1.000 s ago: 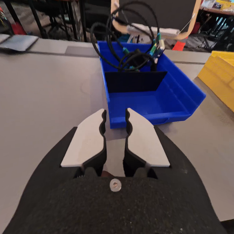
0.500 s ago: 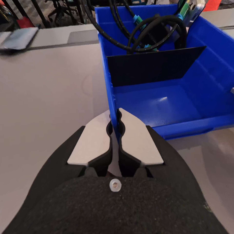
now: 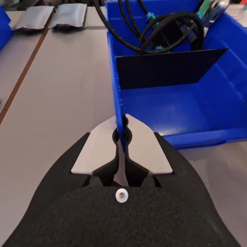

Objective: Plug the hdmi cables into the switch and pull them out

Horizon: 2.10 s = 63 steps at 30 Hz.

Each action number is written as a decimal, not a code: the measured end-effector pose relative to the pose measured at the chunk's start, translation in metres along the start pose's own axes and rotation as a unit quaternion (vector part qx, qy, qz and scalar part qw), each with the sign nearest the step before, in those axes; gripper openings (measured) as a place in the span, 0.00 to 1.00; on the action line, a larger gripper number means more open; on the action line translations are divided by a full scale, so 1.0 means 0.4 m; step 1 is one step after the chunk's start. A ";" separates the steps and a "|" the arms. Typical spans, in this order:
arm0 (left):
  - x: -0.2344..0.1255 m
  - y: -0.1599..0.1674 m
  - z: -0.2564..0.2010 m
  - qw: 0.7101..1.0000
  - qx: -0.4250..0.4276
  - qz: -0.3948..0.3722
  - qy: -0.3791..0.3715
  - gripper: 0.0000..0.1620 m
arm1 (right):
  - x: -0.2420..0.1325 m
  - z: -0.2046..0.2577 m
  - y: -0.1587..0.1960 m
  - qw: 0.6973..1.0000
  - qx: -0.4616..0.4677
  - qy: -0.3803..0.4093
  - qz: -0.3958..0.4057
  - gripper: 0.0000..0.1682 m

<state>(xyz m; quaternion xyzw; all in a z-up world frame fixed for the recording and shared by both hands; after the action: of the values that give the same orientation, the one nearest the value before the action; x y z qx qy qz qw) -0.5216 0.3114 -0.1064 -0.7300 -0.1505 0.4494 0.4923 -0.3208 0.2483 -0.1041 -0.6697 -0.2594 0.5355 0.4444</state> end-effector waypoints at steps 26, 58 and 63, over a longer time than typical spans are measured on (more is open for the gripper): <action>-0.090 -0.017 -0.337 0.974 -0.082 -0.174 0.123 0.15 | -0.211 -0.828 0.068 0.976 -0.113 -0.085 -0.163 0.16; -0.035 0.029 -0.581 0.967 0.073 -0.086 0.228 0.17 | -0.226 -1.021 0.122 0.981 -0.076 -0.025 -0.174 0.10; -0.032 0.031 -0.589 0.963 0.072 -0.052 0.254 0.18 | -0.228 -1.012 0.122 0.981 -0.083 -0.033 -0.173 0.10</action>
<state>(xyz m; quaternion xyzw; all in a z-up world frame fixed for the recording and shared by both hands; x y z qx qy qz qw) -0.3418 0.1596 -0.0842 -0.7740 -0.0251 0.2328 0.5883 0.0302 0.0218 -0.0897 -0.6312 -0.4295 0.4485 0.4647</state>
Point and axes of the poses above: each gripper's, where its closed fingertips meet, x out along the fingers, y out of its underside, z = x × y across the jaws, the point moved 5 cm from there along -x, back along the fingers, and after that the axes turned 13 degrees about y, right-handed, at the moved point
